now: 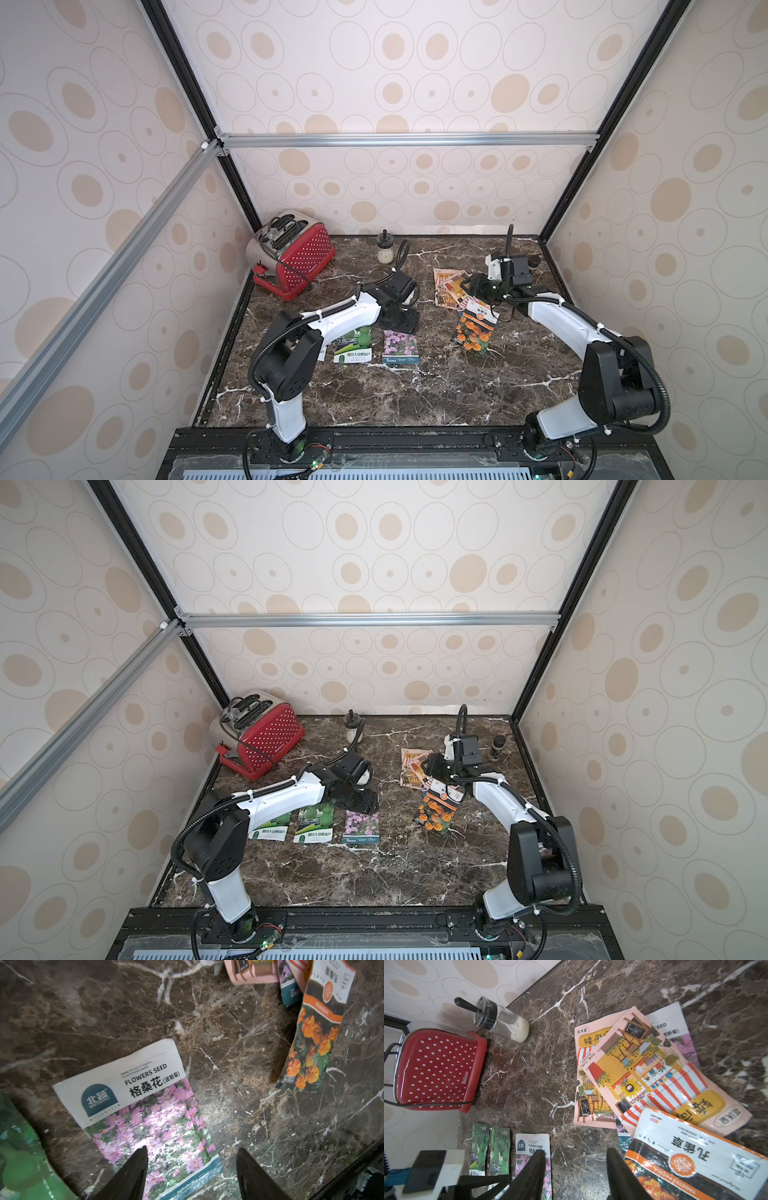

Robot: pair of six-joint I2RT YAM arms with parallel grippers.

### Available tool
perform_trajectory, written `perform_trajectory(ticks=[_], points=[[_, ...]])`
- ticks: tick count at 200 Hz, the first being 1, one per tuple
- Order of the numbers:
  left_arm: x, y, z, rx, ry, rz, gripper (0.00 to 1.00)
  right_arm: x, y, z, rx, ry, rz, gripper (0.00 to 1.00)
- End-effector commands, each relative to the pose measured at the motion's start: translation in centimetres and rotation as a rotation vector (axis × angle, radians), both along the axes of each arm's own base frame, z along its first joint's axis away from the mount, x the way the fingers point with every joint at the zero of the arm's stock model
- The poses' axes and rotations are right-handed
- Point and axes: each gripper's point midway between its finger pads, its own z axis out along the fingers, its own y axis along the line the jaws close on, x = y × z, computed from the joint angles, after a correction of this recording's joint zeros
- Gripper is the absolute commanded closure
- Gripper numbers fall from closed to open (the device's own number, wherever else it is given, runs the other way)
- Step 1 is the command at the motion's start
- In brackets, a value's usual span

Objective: Arrange the seed packets in a row
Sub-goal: Place the seed packet at the center of the board.

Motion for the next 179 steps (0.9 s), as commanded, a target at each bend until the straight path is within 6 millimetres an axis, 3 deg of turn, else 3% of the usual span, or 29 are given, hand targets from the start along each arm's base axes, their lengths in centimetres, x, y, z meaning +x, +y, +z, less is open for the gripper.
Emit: perform_trajectory(ticks=[1,56,179], points=[[-0.9,-0.3,-0.5,-0.027,0.035,-0.011,0.32,-1.0,-0.6,-0.2,-0.016,0.021,0.009,0.49],[-2.9,0.0,-2.2,-0.031,0.083,-0.049,0.32,-1.3,-0.7,-1.1,-0.009,0.040,0.006,0.49],[-3.7,3.2,-6.1,0.099,0.131,-0.005,0.33,-1.7,-0.7,-1.8,-0.011,0.063,0.009,0.49]])
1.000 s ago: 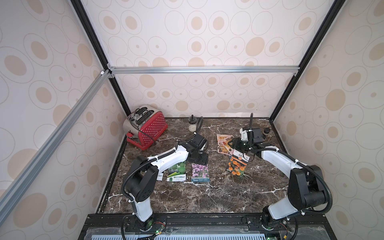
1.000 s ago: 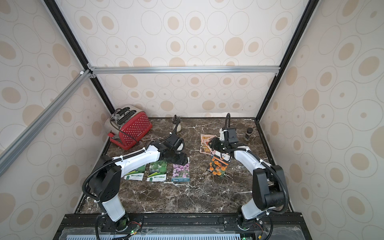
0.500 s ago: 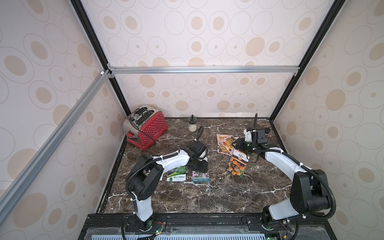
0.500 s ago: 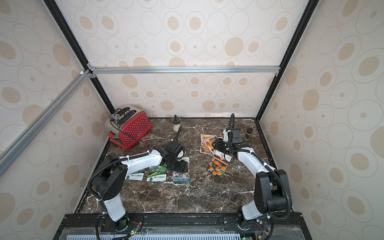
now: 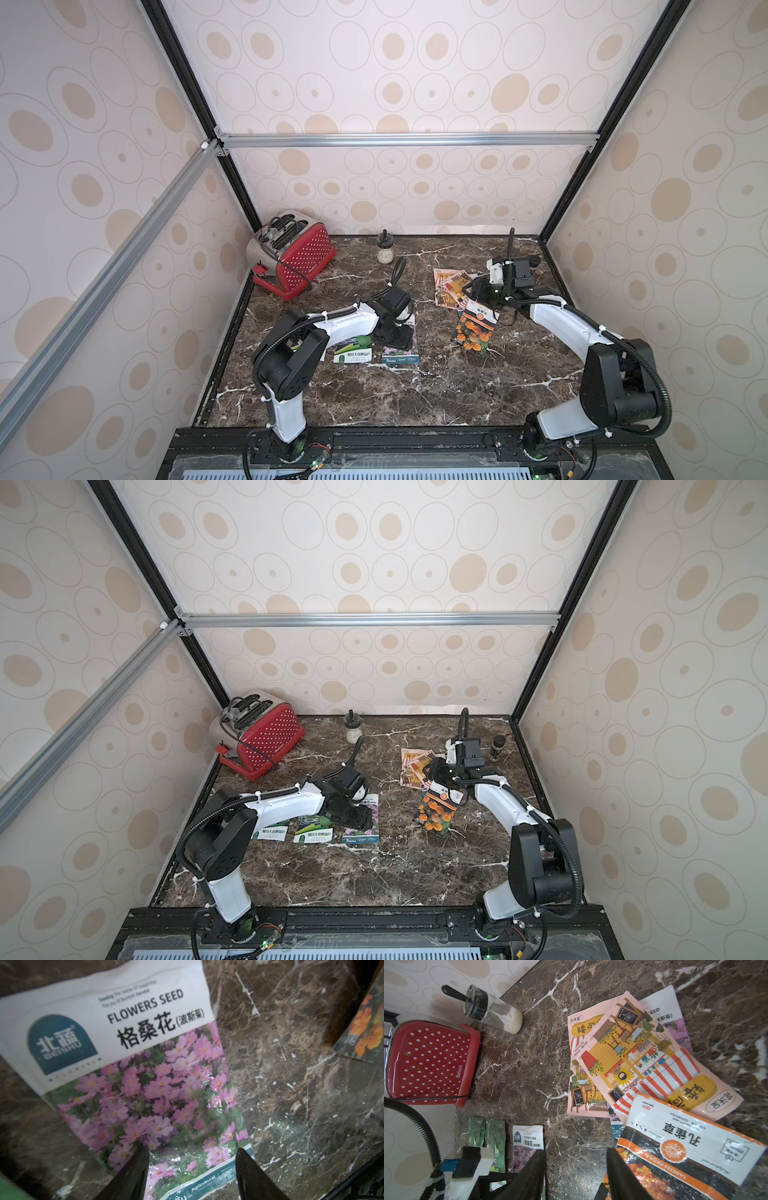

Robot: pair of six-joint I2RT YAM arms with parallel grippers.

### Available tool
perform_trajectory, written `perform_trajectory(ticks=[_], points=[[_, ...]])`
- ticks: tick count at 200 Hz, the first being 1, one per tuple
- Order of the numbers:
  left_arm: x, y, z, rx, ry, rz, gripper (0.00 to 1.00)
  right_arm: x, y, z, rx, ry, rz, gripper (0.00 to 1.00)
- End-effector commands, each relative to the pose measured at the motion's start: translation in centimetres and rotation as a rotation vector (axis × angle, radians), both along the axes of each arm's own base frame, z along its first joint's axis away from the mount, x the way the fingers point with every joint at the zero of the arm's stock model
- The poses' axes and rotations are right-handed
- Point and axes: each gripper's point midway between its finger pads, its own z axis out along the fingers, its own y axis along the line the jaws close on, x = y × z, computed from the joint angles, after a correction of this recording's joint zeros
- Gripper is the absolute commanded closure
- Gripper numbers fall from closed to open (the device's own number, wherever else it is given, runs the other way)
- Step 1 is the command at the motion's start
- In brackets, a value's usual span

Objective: Arrange the seed packets in a row
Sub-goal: Place the seed packet at the center of the board.

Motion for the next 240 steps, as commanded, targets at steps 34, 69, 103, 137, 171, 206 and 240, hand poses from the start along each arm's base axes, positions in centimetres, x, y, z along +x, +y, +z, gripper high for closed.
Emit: perform_trajectory(ticks=[34,69,103,137,171,206,240], points=[[0.2,2.7,-1.7,0.080,0.025,0.048,0.33,-0.9,-0.4,-0.7,-0.010,0.026,0.001,0.49],[0.5,3.5,-1.6,0.088,0.019,0.065,0.33,-1.0,-0.4,-0.8,-0.011,0.030,0.001,0.49],[0.6,4.0,-1.8,0.102,0.023,0.073,0.34,-1.1,-0.4,-0.8,-0.011,0.028,0.003,0.49],[0.7,4.4,-2.0,0.111,0.025,0.080,0.34,-1.2,-0.5,-0.9,-0.019,0.030,0.005,0.49],[0.8,4.9,-2.0,0.122,0.024,0.091,0.34,-1.3,-0.5,-1.0,-0.020,0.033,0.005,0.49],[0.8,5.2,-2.0,0.122,0.022,0.103,0.34,-1.2,-0.4,-1.1,-0.015,0.033,0.009,0.49],[1.1,5.1,-1.6,0.109,0.008,0.113,0.34,-1.1,-0.2,-0.6,-0.014,0.026,0.015,0.49]])
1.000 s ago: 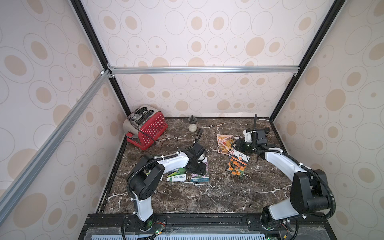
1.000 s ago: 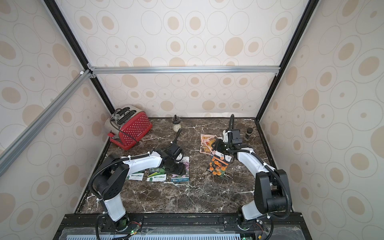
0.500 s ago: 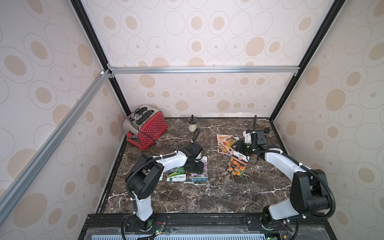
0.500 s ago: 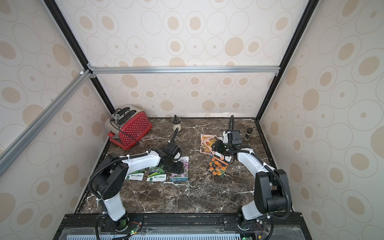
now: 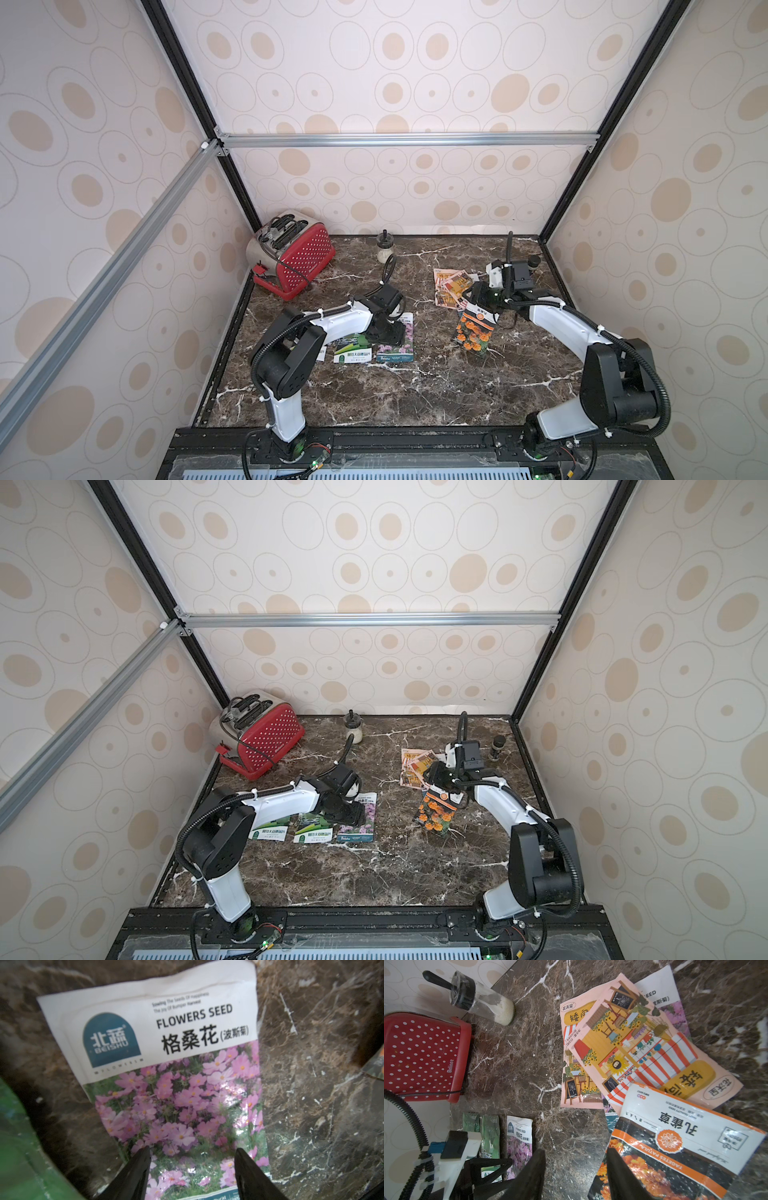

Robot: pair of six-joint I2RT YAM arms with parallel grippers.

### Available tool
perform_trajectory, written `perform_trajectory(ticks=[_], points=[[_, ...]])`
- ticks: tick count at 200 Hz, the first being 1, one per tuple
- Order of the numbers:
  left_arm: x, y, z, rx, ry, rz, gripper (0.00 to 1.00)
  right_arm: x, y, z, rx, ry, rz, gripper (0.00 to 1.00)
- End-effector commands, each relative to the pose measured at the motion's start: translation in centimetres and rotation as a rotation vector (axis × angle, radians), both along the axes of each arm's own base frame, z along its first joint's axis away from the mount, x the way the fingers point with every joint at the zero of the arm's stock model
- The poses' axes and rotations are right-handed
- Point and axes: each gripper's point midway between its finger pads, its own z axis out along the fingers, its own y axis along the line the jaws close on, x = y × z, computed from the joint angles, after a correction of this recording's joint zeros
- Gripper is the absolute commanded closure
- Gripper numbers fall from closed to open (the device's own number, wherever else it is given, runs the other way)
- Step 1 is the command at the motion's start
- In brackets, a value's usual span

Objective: Arrange the seed packets in a row
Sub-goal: Place the seed packet at the center of the board.

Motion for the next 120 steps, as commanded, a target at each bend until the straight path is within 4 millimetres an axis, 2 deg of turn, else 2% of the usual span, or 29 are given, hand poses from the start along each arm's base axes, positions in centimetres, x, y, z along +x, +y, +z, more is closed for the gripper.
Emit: perform_trajectory(ticks=[1,24,61,86,91,120], points=[[-0.8,2.4,-1.0,0.077,0.035,0.033,0.34,-0.2,-0.1,0.5,-0.006,-0.011,0.011,0.49],[0.1,1.8,0.3,0.052,-0.006,0.035,0.34,-0.3,0.6,1.1,-0.039,-0.024,0.033,0.50],[2.0,0.4,4.8,-0.024,-0.116,0.029,0.31,-0.3,2.8,1.6,-0.046,-0.032,0.083,0.50],[2.8,-0.1,8.3,-0.080,-0.194,0.028,0.30,-0.3,4.5,0.8,-0.047,-0.016,0.111,0.50],[2.8,-0.1,8.9,-0.090,-0.209,0.029,0.30,-0.7,5.8,0.6,-0.041,-0.012,0.139,0.50],[3.0,1.1,11.5,-0.080,-0.278,0.057,0.30,-1.4,9.2,-1.5,-0.018,0.027,0.192,0.50]])
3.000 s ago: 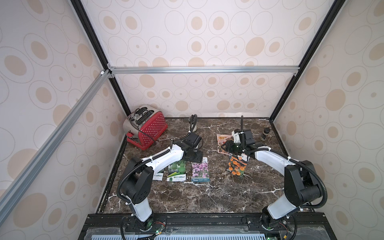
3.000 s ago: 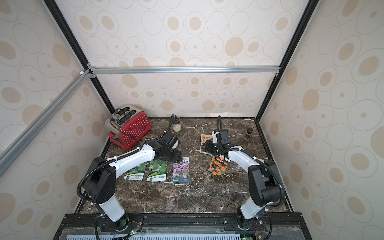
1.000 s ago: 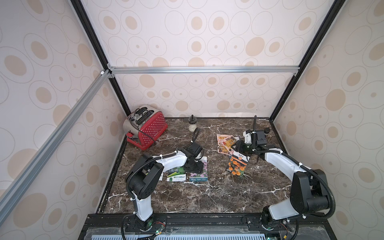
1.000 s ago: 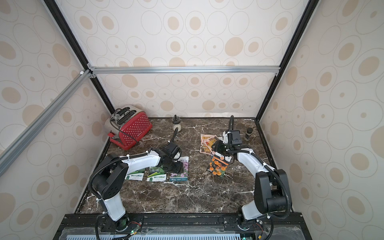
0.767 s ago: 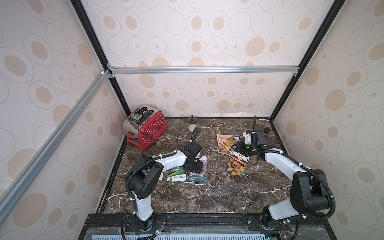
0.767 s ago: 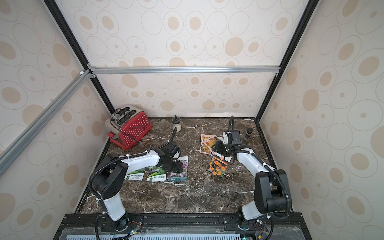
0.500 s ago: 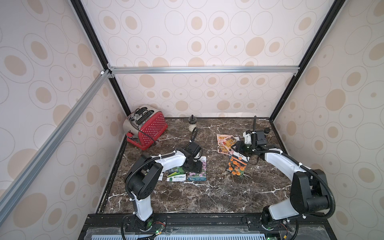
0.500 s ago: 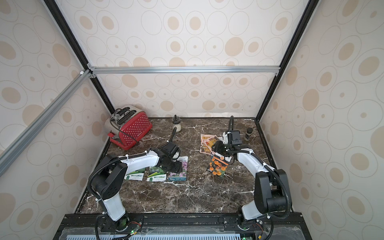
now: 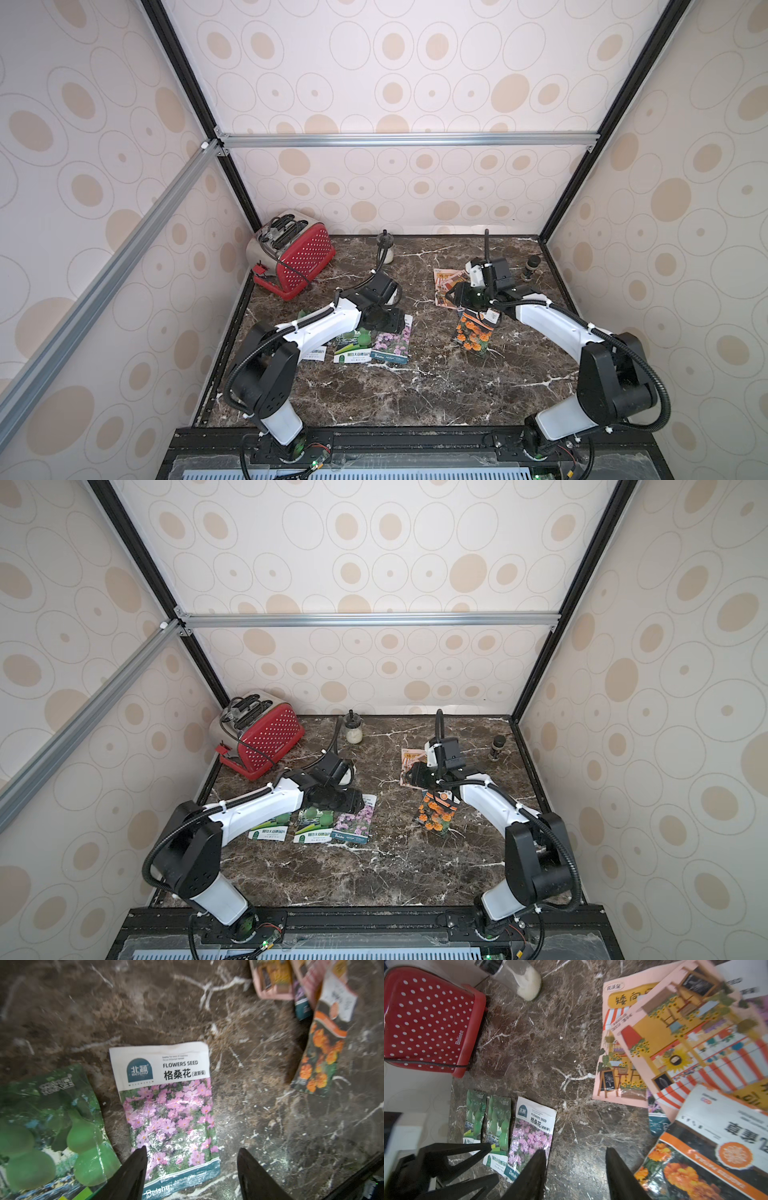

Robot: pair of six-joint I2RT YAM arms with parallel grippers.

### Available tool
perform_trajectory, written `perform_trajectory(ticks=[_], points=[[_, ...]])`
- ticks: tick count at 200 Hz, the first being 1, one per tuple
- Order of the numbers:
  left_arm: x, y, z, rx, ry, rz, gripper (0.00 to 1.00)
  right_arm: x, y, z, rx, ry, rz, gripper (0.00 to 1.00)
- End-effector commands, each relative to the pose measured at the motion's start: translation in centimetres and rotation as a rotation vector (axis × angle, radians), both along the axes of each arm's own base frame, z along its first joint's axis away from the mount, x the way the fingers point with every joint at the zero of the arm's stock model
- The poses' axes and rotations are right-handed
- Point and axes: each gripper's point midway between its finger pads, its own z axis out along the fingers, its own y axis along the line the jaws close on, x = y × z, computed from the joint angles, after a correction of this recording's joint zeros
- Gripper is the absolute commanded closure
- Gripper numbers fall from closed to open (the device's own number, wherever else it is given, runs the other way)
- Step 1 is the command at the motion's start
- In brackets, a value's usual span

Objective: Arrange the seed packets in a row
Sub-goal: Place the seed packet at the center of the board, then adjust the seed packet at the center of the board.

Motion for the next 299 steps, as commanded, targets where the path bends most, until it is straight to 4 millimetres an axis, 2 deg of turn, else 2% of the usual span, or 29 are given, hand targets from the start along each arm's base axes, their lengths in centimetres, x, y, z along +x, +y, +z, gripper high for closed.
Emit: perform_trajectory(ticks=[1,42,79,114,155,220,263,299], points=[[0.9,1.1,3.2,0.011,-0.083,0.033,0.30,-0.4,2.6,-1.9,0.006,0.046,0.034,0.50],[1.5,4.8,4.0,0.092,-0.091,0.128,0.30,-1.1,6.9,-4.6,0.028,0.099,0.097,0.51],[2.0,7.8,4.2,0.069,-0.079,0.213,0.30,-1.2,8.5,-6.4,0.020,0.131,0.116,0.51],[2.2,9.3,4.7,0.049,-0.088,0.255,0.30,-1.2,10.0,-7.8,0.027,0.164,0.129,0.51],[2.2,9.1,4.6,0.024,-0.081,0.266,0.30,-1.3,11.5,-9.2,0.025,0.191,0.141,0.51],[2.1,8.8,4.5,-0.001,-0.076,0.262,0.30,-0.5,13.3,-9.5,0.027,0.197,0.161,0.51],[2.2,8.8,4.3,-0.001,-0.072,0.261,0.30,0.0,13.7,-9.1,0.019,0.188,0.172,0.52],[2.4,8.8,4.1,0.004,-0.069,0.264,0.30,0.4,13.6,-7.6,0.012,0.144,0.182,0.52]])
